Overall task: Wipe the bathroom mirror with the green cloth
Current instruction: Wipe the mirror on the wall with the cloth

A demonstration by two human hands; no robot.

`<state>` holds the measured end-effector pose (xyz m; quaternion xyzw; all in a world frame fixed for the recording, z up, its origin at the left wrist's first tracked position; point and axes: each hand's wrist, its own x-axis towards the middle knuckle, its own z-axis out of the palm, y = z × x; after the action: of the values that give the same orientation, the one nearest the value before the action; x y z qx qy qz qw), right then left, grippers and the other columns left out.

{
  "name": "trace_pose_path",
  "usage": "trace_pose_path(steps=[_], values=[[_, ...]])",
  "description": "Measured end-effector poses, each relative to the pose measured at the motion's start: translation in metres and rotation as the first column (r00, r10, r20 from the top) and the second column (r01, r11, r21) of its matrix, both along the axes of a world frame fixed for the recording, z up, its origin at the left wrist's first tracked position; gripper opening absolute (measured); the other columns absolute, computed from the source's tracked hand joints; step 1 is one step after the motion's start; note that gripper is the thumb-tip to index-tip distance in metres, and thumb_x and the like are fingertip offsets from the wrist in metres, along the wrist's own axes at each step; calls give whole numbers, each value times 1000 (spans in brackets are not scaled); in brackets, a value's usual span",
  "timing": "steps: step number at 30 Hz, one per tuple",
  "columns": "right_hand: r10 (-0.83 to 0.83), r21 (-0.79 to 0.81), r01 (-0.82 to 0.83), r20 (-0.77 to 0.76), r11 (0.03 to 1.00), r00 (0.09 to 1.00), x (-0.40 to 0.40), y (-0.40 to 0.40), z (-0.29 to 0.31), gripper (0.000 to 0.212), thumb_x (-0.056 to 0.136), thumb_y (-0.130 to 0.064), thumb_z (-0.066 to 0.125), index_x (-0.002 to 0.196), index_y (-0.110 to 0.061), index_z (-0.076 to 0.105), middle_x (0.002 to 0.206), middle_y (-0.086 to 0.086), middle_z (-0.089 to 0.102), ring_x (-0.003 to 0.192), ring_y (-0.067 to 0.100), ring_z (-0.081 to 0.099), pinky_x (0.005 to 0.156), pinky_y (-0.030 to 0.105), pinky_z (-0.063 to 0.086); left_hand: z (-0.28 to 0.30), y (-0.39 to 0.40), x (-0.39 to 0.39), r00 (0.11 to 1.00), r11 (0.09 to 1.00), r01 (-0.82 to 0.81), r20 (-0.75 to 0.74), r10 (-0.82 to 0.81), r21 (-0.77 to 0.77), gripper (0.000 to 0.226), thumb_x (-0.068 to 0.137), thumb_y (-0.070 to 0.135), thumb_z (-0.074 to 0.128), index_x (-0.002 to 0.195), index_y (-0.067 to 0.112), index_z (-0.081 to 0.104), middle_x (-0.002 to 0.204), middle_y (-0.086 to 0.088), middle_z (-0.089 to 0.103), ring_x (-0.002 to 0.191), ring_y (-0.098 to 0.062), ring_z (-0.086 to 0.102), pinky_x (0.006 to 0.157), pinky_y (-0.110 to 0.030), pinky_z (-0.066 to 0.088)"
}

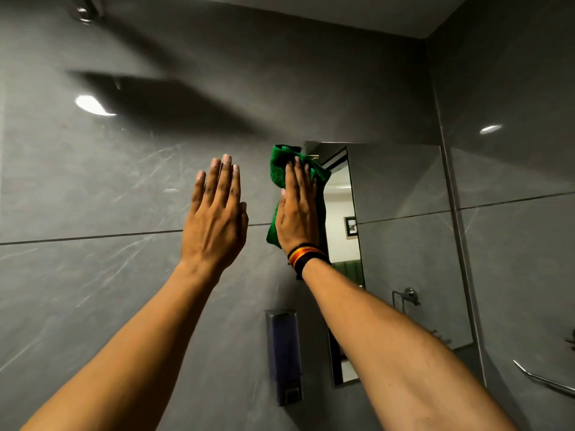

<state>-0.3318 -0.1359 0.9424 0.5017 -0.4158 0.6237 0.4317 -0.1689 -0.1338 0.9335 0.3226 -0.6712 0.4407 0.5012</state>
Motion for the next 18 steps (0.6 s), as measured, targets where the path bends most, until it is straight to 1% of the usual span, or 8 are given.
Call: trace_pose_path(steps=[9,14,16,18], values=[[-43,8,43,-15,999,999,55,25,0,51,101,-6,39,151,-4,31,161,16,28,151,32,23,125,48,16,-17,7,44,999,999,20,-25,-19,30,66,109,30,28,165,2,7,174,-18,2,162,-31,-1,132,-47,2],[-10,46,11,-11,999,1000,87,13,-28,51,101,-6,38,152,-4,30,161,14,28,151,31,22,124,48,18,-43,2,62,999,996,5,-44,-2,85,66,109,30,28,165,2,8,174,-18,2,162,-31,-1,132,-45,-1],[50,64,-52,27,997,998,102,1,-51,51,101,-5,39,152,-4,31,161,15,29,150,31,24,124,49,20,-61,-5,73,999,992,-9,-42,15,124,66,108,30,27,165,2,8,174,-18,4,162,-31,0,132,-46,1],[66,86,-72,61,994,996,115,-8,-77,52,100,-4,39,151,-3,31,160,16,30,150,32,25,123,50,21,-84,-11,81,998,986,-50,-30,55,162,66,108,30,24,165,2,8,174,-18,4,162,-31,0,132,-46,2]])
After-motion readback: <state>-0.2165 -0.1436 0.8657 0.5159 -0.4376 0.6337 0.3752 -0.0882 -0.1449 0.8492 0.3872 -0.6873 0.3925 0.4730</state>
